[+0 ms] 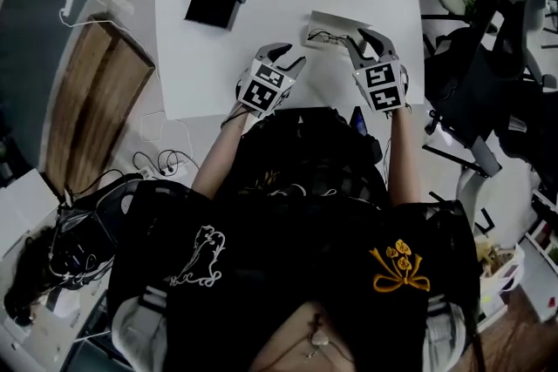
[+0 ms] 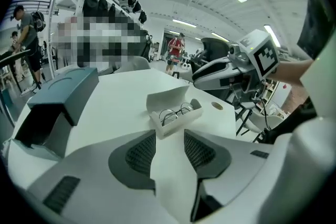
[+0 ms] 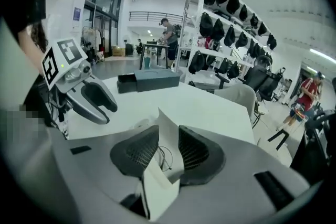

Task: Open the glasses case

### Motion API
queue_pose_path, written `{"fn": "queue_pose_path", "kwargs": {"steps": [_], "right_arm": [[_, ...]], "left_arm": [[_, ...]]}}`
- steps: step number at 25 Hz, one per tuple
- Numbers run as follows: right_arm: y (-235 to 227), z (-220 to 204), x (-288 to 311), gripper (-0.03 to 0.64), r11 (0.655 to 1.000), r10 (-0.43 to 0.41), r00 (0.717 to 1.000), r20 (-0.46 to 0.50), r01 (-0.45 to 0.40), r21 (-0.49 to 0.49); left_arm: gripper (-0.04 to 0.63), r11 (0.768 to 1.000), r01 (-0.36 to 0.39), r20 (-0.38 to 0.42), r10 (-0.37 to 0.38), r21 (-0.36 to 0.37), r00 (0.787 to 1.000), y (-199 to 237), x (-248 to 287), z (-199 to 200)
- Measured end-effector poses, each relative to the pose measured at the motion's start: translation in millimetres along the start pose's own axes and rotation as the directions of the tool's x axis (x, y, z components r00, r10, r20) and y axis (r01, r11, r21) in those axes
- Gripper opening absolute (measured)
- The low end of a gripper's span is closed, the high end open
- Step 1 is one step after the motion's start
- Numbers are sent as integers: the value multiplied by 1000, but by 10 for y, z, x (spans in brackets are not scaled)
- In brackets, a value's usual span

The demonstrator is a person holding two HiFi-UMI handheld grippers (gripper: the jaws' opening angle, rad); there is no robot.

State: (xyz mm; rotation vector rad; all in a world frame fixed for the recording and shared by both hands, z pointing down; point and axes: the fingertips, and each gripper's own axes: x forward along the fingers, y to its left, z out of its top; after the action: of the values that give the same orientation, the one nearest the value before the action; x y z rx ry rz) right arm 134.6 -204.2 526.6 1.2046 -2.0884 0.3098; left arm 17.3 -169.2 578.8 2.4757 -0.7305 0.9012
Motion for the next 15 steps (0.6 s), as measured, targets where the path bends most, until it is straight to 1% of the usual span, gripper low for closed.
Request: {"fn": "queue_pose_path", "kwargs": {"steps": [4, 6, 8, 11, 15], "right_arm": [[263, 240, -244, 130, 988, -4, 993, 115, -13, 151], [349, 335, -362, 130, 974, -15, 985, 171, -24, 224], [412, 394, -463, 130, 961, -27, 977, 214, -34, 276], [474, 463, -586, 126, 948, -47, 966, 254, -37, 316], [521, 400, -674, 118, 944, -65, 963, 262, -25, 328]], "left_arm": [[176, 999, 16, 51, -14, -40, 999, -13, -279, -50], [175, 999, 38, 76, -35, -39, 997, -63, -380, -50], [173, 998, 53, 94, -50, -27, 994, -121, -464, -50], [172, 998, 60, 125, -58, -10, 990, -209, -562, -8], [172, 996, 87, 166, -88, 9, 982, -380, -684, 68]]}}
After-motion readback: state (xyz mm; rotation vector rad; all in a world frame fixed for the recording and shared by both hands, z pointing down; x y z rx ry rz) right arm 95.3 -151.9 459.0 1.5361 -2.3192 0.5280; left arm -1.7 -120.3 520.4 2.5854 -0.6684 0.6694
